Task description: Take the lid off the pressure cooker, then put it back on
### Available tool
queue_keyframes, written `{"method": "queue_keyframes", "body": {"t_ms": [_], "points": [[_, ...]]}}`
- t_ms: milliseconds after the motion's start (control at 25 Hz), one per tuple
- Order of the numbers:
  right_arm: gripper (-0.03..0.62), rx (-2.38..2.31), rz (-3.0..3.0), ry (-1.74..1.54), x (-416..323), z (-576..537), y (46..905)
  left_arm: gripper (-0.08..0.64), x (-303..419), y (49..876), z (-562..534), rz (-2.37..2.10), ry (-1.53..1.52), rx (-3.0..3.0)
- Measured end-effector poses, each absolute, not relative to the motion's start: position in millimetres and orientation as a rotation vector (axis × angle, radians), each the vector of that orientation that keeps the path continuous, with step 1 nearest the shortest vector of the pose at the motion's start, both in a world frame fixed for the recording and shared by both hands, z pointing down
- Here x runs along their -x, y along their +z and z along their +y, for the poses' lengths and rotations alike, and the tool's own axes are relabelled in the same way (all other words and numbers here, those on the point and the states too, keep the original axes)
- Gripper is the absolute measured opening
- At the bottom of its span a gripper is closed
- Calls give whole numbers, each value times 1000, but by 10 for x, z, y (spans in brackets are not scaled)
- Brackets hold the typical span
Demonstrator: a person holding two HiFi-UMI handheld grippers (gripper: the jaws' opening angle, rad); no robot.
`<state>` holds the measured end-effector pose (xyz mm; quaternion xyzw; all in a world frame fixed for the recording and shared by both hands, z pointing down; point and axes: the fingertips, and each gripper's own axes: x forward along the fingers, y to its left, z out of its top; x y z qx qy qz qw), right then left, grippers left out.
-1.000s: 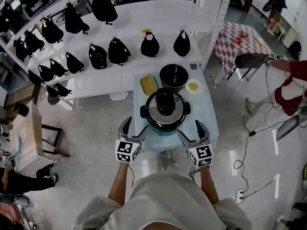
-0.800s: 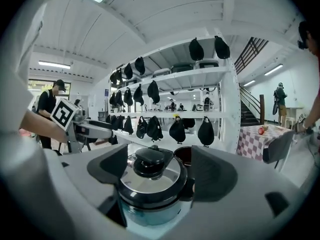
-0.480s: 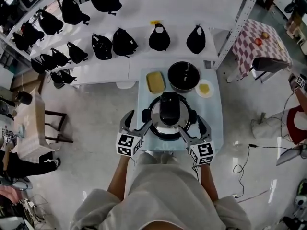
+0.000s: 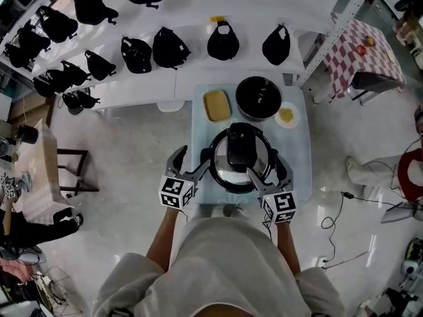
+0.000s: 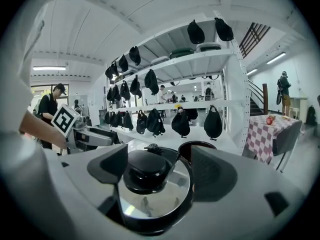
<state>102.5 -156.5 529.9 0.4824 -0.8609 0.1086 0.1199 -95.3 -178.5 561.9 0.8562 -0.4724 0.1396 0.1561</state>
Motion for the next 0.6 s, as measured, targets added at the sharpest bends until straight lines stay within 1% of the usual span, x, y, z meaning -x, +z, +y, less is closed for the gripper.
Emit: {"method": "queue_keyframes", "body": {"t_ms": [120, 440, 600], "points": [[374, -1427, -2493, 321, -954, -1598, 5292, 360, 1018, 5684, -1856, -1297, 283, -2393], [374, -1445, -2462, 310, -812, -1712, 5295, 360, 1372, 5928, -2011, -1096, -372, -1961], [374, -1438, -2450, 306, -785, -1724, 5293, 360, 1517, 6138, -2011, -1039, -564, -1756]]}}
